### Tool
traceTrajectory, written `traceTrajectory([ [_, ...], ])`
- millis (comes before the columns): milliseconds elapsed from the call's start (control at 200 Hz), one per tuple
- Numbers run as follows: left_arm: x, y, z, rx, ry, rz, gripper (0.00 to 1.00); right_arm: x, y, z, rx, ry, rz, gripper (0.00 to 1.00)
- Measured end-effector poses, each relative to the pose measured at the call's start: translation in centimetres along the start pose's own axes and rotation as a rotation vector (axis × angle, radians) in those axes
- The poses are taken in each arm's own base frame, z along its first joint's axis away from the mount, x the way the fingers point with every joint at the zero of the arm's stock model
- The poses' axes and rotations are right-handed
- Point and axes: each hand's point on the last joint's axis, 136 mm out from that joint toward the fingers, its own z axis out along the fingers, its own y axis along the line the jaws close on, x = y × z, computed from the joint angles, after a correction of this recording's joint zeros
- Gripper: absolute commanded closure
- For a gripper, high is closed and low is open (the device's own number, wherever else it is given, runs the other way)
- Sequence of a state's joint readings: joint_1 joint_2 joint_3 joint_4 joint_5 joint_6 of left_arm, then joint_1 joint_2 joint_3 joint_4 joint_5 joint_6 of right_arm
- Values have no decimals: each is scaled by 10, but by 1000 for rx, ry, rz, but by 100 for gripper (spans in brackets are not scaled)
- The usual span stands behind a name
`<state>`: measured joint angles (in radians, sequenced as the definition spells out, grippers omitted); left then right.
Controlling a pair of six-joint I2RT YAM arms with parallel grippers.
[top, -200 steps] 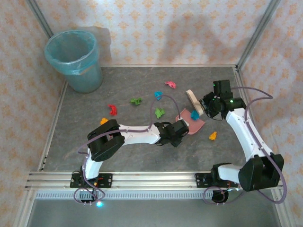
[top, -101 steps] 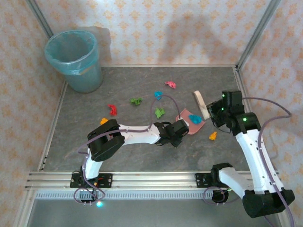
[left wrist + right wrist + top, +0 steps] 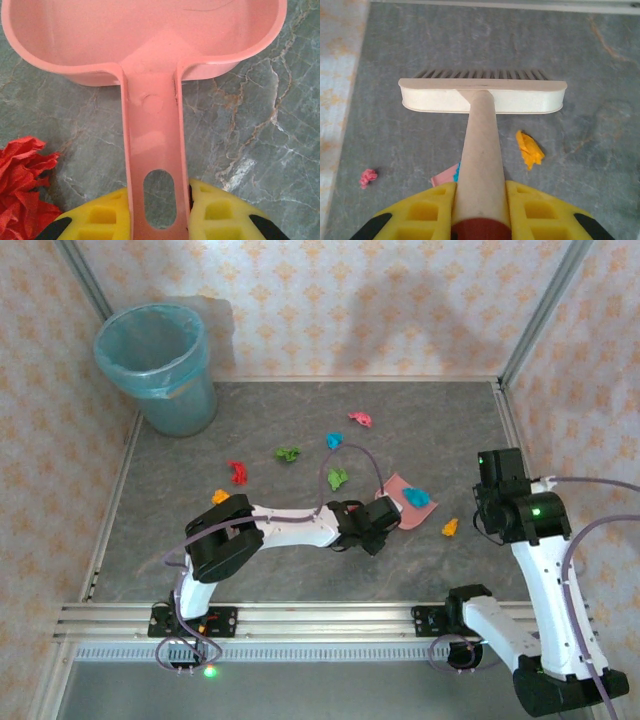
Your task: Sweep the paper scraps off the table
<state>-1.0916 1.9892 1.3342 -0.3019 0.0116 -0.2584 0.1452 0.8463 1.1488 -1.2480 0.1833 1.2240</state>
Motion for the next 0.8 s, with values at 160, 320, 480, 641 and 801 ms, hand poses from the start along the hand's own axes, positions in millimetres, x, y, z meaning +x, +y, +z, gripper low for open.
traceTrajectory([
  [160, 3, -4, -8, 7, 12, 15, 100, 15, -19, 8, 29, 56, 76, 100],
  [320, 4, -6, -17, 11, 18, 25, 100, 32, -24, 15, 52, 126, 111, 100],
  [480, 10, -5, -20, 7, 38, 40, 100, 49, -18, 16, 40, 187, 109, 100],
  [641, 12, -5, -27, 12, 50, 56, 100, 60, -14, 19, 35, 222, 122, 100],
  [801, 17, -5, -28, 16, 76, 68, 100, 63, -7, 19, 13, 232, 138, 100],
])
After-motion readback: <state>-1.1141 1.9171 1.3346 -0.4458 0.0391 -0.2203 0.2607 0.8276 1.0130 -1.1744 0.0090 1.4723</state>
